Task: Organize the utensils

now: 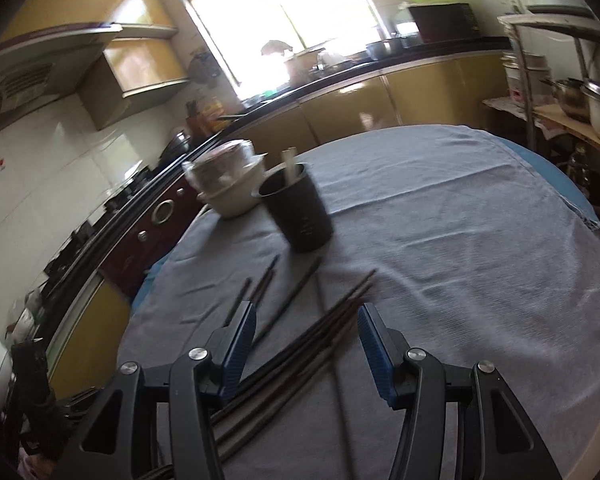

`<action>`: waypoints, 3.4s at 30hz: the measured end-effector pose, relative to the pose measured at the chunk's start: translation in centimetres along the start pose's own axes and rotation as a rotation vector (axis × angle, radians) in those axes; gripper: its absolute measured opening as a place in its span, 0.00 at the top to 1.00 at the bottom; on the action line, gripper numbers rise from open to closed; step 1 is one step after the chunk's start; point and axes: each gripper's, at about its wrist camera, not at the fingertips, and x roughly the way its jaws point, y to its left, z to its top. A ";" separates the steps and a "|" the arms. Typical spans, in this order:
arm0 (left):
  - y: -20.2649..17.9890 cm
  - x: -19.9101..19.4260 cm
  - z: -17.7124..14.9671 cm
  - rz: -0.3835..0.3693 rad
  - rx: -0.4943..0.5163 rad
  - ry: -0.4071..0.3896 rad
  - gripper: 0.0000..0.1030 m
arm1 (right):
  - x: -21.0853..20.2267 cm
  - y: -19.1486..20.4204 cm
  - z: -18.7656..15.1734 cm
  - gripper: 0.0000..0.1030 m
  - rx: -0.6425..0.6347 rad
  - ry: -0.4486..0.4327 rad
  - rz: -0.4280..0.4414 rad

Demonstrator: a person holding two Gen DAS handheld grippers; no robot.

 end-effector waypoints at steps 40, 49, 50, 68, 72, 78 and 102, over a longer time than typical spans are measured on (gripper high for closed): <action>-4.2 -7.1 -2.4 0.000 0.118 -0.041 0.31 | -8.9 2.2 -2.4 0.46 -0.058 -0.105 0.010; -4.9 -8.5 -2.0 0.014 0.113 -0.081 0.29 | -9.8 1.6 -2.3 0.45 -0.055 -0.120 0.030; -4.8 -8.3 -1.9 0.021 0.106 -0.077 0.29 | -9.6 1.4 -2.2 0.44 -0.053 -0.115 0.031; -2.2 1.5 7.5 0.100 0.010 0.060 0.29 | -1.3 -5.5 2.7 0.44 0.046 -0.045 0.013; -2.5 3.7 9.1 0.084 -0.054 0.091 0.29 | 0.5 -7.8 3.8 0.44 0.084 -0.028 0.037; -3.2 6.3 8.9 0.109 -0.081 0.160 0.29 | 0.5 -11.1 3.9 0.44 0.195 0.018 0.099; 0.0 0.4 2.1 -0.032 -0.021 0.105 0.43 | 4.3 -5.7 1.1 0.51 0.403 0.273 0.122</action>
